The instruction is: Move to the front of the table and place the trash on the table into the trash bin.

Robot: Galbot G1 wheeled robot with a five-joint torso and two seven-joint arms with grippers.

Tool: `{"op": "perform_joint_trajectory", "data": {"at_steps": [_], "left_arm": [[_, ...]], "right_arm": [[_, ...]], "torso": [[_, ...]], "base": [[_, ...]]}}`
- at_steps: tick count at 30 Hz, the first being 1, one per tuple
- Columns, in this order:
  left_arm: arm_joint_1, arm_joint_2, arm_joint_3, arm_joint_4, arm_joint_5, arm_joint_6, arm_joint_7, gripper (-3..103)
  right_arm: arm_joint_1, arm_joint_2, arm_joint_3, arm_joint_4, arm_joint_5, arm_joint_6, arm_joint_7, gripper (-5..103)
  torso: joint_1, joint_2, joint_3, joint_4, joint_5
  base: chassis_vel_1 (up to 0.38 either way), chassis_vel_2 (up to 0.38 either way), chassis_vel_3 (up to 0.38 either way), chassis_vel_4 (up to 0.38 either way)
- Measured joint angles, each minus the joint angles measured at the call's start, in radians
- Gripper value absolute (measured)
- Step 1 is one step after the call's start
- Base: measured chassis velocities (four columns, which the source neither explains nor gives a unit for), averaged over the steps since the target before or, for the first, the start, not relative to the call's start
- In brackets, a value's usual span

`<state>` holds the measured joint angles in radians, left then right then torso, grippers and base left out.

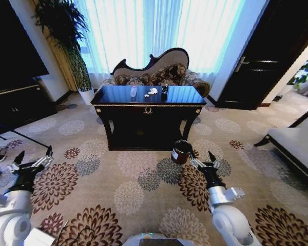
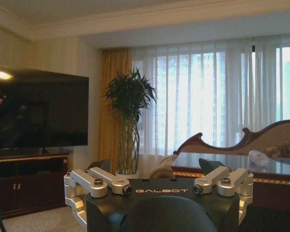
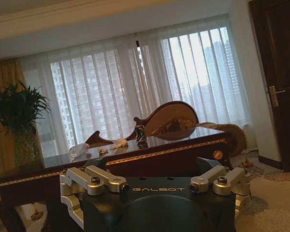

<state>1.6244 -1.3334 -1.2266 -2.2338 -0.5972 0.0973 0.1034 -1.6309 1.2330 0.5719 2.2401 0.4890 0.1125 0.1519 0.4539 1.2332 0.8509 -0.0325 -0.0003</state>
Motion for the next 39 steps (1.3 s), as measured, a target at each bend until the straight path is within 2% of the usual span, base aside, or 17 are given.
{"op": "perform_joint_trajectory", "data": {"at_steps": [21, 39], "left_arm": [[-0.016, 0.008, -0.056, -0.081, -0.040, 0.031, 0.003, 100], [-0.021, 0.027, -0.084, -0.095, -0.076, 0.032, 0.015, 100]], "right_arm": [[0.011, 0.038, 0.073, 0.016, -0.001, -0.022, -0.026, 100], [0.037, 0.040, 0.127, 0.003, 0.003, -0.023, -0.013, 100]], "torso": [[0.000, 0.000, 0.000, 0.0000, 0.0001], [0.001, 0.000, 0.000, 0.0001, 0.0002]], "base": [[-0.024, 0.026, 0.022, -0.023], [-0.228, 0.235, 0.234, -0.240]]}}
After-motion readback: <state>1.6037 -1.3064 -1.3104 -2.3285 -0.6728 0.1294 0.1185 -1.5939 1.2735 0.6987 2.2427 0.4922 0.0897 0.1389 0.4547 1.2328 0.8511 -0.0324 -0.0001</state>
